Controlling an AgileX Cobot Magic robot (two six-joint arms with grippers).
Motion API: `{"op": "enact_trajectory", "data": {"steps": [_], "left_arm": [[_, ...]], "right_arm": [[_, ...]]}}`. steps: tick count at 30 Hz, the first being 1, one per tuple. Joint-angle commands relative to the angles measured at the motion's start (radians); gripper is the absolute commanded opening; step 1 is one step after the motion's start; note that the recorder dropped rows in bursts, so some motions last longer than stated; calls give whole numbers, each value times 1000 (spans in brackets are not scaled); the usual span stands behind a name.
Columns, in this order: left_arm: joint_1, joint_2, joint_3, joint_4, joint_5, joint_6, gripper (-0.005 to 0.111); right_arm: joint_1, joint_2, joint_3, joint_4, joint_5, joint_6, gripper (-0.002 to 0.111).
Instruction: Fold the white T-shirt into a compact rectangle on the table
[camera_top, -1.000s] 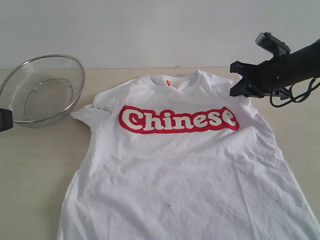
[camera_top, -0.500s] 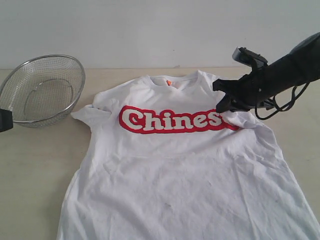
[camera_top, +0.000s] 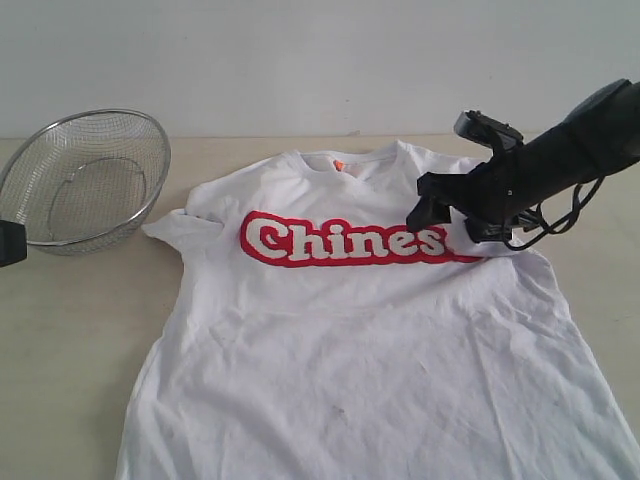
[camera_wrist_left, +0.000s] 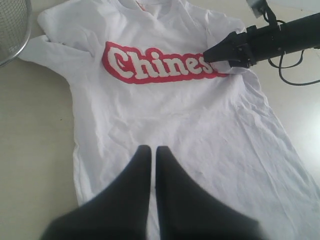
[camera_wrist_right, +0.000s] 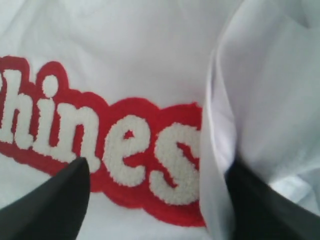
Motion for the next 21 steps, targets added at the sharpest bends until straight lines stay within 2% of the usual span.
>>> {"op": "enact_trajectory", "data": {"steps": [1, 7, 10, 16, 21], "left_arm": [[3, -3, 1, -6, 3, 14, 4], [3, -3, 1, -6, 6, 25, 4], [3, -3, 1, -6, 10, 25, 4], [3, -3, 7, -6, 32, 34, 4], [3, -3, 29, -6, 16, 34, 4]], "right_arm": [[-12, -44, -7, -21, -46, -10, 62], [-12, -124, -51, -21, -48, 15, 62], [-12, -128, -51, -25, -104, 25, 62], [-110, -128, -51, -27, -160, 91, 62], [-103, -128, -51, -76, -184, 91, 62]]}}
